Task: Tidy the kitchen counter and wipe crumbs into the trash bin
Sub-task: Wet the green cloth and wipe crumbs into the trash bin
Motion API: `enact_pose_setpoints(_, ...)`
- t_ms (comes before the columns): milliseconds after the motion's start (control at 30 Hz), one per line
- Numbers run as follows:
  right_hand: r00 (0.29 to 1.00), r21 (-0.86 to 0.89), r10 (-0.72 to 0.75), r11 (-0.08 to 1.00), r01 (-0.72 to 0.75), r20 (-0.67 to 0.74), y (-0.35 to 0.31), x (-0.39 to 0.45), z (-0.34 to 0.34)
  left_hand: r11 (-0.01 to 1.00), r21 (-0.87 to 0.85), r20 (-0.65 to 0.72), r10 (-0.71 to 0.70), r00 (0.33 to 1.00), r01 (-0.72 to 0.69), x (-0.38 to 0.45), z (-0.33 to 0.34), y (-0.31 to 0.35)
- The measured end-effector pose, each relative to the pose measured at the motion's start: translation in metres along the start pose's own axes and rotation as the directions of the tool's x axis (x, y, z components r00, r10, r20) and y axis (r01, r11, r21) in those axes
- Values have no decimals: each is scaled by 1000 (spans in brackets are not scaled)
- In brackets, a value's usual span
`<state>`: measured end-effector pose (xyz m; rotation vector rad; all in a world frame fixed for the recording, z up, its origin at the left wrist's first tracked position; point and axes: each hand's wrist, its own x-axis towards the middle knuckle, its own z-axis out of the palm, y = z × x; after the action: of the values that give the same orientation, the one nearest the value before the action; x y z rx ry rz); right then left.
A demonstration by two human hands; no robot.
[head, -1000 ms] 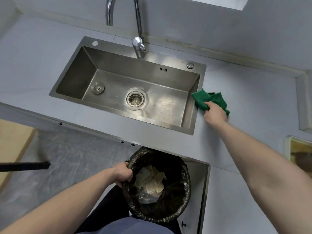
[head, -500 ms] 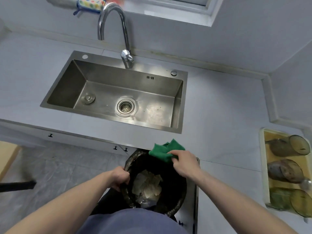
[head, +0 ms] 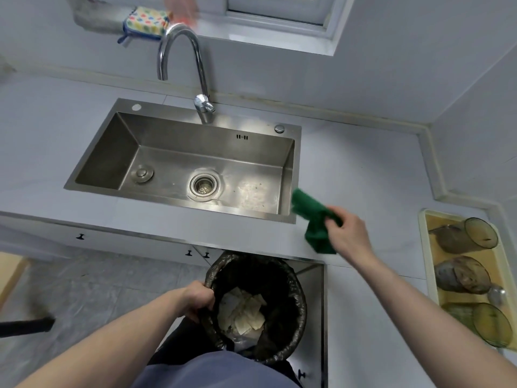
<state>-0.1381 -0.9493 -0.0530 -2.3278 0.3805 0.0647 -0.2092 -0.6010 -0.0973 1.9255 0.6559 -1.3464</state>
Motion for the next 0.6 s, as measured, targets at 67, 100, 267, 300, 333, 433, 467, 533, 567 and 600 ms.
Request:
enact_pose_setpoints(67, 995, 5, 29, 1000, -29, -96, 9, 22, -14, 1000, 3, 2, -3, 1000, 3, 1, -1, -1)
enact_pose_setpoints(100, 991, -6, 43, 999, -44, -127, 13, 32, -19, 1000, 3, 1, -4, 1000, 4, 2, -2, -1)
enact_pose_setpoints(267, 980, -224, 196, 954, -199, -33, 44, 61, -10, 1000, 0, -14, -13, 1000, 13, 2, -3, 0)
enact_pose_setpoints(300, 970, -286, 240, 933, -219, 39, 50, 58, 0, 1000, 1, -13, -16, 1000, 16, 3, -3, 0)
enact_pose_setpoints(333, 958, -338, 271, 914, -225, 96, 54, 51, 12, 1000, 3, -13, -18, 1000, 18, 3, -4, 0)
enact_pose_setpoints(433, 962, -393, 255, 898, -199, 95, 49, 24, 45, 1000, 0, -13, -22, 1000, 22, 4, -5, 1)
enact_pose_setpoints(467, 969, -389, 230, 904, -178, 93, 42, 14, 55, 1000, -1, -11, -22, 1000, 22, 5, -5, 1)
enact_pose_setpoints(533, 976, -394, 178, 912, -117, 122, 27, -9, 72, 1000, 2, -8, -23, 1000, 23, 5, -6, 1)
enact_pose_setpoints(567, 979, -386, 151, 918, -88, 137, 21, -21, 80, 1000, 4, -8, -24, 1000, 25, 6, -6, 1)
enact_pose_setpoints(600, 980, -363, 127, 930, -64, 151, 14, -35, 90, 1000, 7, -8, -26, 1000, 26, 7, -5, 0)
